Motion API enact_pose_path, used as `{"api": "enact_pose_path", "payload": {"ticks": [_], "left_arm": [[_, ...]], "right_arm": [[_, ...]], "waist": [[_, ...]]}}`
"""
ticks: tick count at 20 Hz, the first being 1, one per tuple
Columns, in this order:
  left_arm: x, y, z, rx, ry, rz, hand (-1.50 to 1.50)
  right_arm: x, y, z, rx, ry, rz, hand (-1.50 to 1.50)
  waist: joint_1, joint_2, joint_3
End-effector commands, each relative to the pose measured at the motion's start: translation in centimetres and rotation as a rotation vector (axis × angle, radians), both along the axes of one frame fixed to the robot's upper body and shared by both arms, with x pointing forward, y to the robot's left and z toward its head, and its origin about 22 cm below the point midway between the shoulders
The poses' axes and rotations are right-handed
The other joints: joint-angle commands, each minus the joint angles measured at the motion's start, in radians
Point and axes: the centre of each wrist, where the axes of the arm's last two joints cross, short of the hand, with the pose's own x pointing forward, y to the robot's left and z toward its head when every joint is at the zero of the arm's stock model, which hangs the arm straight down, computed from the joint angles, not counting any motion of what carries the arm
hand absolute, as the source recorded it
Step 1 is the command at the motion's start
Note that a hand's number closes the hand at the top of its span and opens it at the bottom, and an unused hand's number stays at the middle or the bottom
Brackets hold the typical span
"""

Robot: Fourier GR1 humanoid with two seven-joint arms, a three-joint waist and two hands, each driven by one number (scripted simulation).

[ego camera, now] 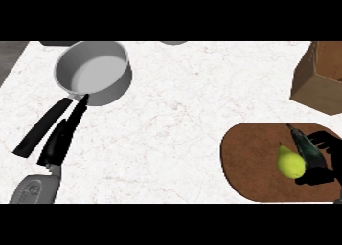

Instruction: Pick the eggplant from the cutting board and place it in the cardboard box

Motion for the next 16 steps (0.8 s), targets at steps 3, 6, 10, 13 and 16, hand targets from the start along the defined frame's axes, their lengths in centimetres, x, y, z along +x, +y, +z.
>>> {"api": "enact_pose_path", "payload": {"ticks": [3, 6, 10, 13, 16], "left_arm": [[-0.4, -0.7, -0.3, -0.008, 0.005, -0.002, 0.00], [-0.1, 1.7, -1.1, -0.002, 0.003, -0.015, 0.00], [-1.2, 2.3, 1.0, -0.006, -0.006, 0.002, 0.00], [-1.3, 0.8, -0.2, 0.008, -0.024, 0.020, 0.00], [-0.5, -0.4, -0.5, 0.004, -0.005, -0.047, 0.00]], "right_arm": [[-0.1, 0.9, -2.1, -0.113, -0.101, -0.003, 1.50], [1.2, 0.3, -1.0, -0.102, -0.143, -0.027, 1.50], [1.1, 0.3, 0.9, -0.183, -0.197, -0.076, 1.50], [0.7, 0.7, 1.9, -0.191, -0.261, -0.097, 1.50], [7.9, 7.5, 4.4, -0.231, -0.136, 0.026, 1.50]], "waist": [[0.004, 0.010, 0.020], [0.001, 0.011, 0.020], [0.006, 0.007, 0.020], [0.000, 0.008, 0.020], [0.044, 0.017, 0.018]]}}
